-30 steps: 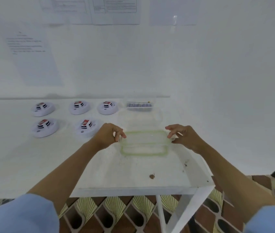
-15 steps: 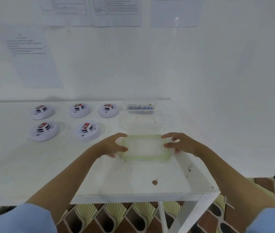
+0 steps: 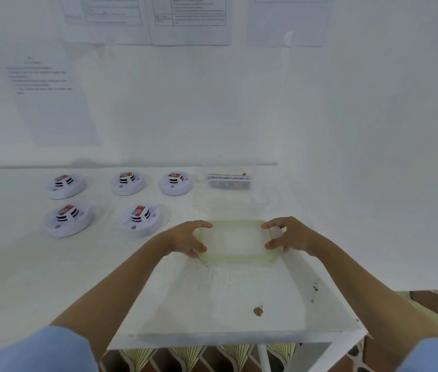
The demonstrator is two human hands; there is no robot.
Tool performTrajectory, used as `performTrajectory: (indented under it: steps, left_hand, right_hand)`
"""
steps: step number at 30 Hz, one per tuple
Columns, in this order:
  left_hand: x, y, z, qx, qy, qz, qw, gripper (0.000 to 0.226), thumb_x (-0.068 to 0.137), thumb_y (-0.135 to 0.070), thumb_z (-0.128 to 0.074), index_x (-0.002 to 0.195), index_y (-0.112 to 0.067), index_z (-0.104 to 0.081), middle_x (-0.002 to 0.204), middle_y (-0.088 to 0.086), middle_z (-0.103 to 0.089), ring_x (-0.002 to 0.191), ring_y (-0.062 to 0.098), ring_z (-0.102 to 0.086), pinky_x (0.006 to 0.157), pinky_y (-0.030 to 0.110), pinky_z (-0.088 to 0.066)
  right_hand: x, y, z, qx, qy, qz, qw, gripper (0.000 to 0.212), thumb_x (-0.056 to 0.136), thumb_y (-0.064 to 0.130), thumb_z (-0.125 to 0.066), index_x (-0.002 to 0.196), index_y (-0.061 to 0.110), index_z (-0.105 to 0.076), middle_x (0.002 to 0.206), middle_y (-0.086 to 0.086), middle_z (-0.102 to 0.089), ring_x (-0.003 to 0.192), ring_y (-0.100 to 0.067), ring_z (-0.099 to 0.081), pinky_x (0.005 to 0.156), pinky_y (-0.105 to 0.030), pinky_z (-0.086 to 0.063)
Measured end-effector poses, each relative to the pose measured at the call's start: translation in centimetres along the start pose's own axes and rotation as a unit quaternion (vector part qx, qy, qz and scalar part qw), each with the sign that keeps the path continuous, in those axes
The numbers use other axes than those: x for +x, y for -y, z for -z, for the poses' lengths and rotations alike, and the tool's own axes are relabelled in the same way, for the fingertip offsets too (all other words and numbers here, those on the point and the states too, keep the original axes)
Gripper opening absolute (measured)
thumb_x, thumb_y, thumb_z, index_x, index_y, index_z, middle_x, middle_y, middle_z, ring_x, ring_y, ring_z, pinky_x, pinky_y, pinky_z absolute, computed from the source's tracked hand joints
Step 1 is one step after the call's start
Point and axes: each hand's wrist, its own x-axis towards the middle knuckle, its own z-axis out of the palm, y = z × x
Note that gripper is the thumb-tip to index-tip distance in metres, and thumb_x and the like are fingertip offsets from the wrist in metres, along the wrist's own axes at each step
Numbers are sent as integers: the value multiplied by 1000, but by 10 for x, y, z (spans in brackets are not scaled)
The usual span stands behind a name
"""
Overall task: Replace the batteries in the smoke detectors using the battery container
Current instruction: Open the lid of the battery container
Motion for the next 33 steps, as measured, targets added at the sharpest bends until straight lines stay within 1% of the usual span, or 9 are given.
performTrajectory:
  steps: [3, 6, 10, 15, 21, 24, 26, 29, 33]
  left_hand:
    - [7, -1, 6, 6, 5, -2, 1000, 65, 82, 6, -62, 136, -23, -41, 140, 12, -29, 93, 25, -56, 69, 24, -56]
    - [11, -2, 10, -4, 15, -5, 1000, 67, 82, 7, -62, 137, -24, -40, 140, 9, -28, 97, 26, -55, 67, 24, -57]
    - [15, -2, 13, -10, 32, -10, 999, 67, 82, 6, -62, 137, -24, -39, 134, 8, -30, 93, 24, -55, 65, 23, -57]
    - [20, -1, 15, -6, 40, -9, 999, 68, 81, 5, -63, 137, -24, -38, 129, 6, -31, 85, 19, -55, 63, 22, -57]
    - [28, -3, 14, -9, 30, -1, 999, 68, 81, 5, -63, 137, -25, -38, 127, 6, -32, 92, 24, -53, 66, 24, -57]
    - [32, -6, 14, -12, 23, -2, 1000, 68, 82, 4, -63, 138, -25, -38, 129, 7, -32, 97, 26, -52, 67, 25, -57]
    - [35, -7, 15, -9, 19, -4, 1000, 68, 82, 4, -63, 138, -25, -37, 129, 6, -31, 97, 26, -51, 66, 24, -57]
    - [37, -9, 15, 3, 17, -1, 1000, 68, 82, 2, -64, 138, -26, -37, 127, 6, -32, 94, 26, -52, 67, 24, -56]
    - [37, -11, 22, 66, -16, -5, 998, 67, 85, -18, -66, 141, -30, -32, 116, 6, -40, 79, 17, -53, 72, 26, -53]
  right_hand:
    - [8, 1, 0, 2, -2, -3, 1000, 51, 71, 2, -76, 118, 13, -59, 120, -8, -43, 70, -10, -54, 50, -18, -49]
    - [13, 1, 2, 4, -5, -4, 1000, 51, 71, 3, -76, 118, 13, -60, 123, -12, -43, 71, -11, -55, 52, -20, -51]
    - [18, -1, 4, 4, -6, -5, 1000, 52, 69, 3, -78, 116, 15, -61, 126, -12, -44, 76, -9, -55, 51, -20, -50]
    - [22, -1, 6, -4, -4, -8, 1000, 52, 68, 2, -78, 115, 15, -62, 122, -12, -45, 84, -18, -56, 50, -19, -50]
    - [31, -1, 14, -12, 6, -14, 1000, 54, 67, 0, -78, 117, 14, -61, 120, -12, -45, 69, -14, -55, 46, -19, -49]
    - [35, 1, 18, -10, 13, -14, 1000, 55, 68, -1, -78, 119, 12, -60, 118, -11, -45, 73, -12, -53, 45, -18, -49]
    - [37, 1, 20, -8, 14, -15, 1000, 56, 68, -1, -77, 119, 12, -59, 116, -10, -45, 84, -17, -53, 46, -18, -49]
    - [40, 1, 22, -13, 21, -13, 1000, 57, 68, 3, -79, 120, 15, -59, 114, -9, -44, 92, -19, -50, 52, -19, -50]
    - [45, 3, 29, -79, -18, 7, 997, 53, 65, 21, -83, 114, 26, -62, 115, -6, -46, 100, -15, -46, 78, -23, -42]
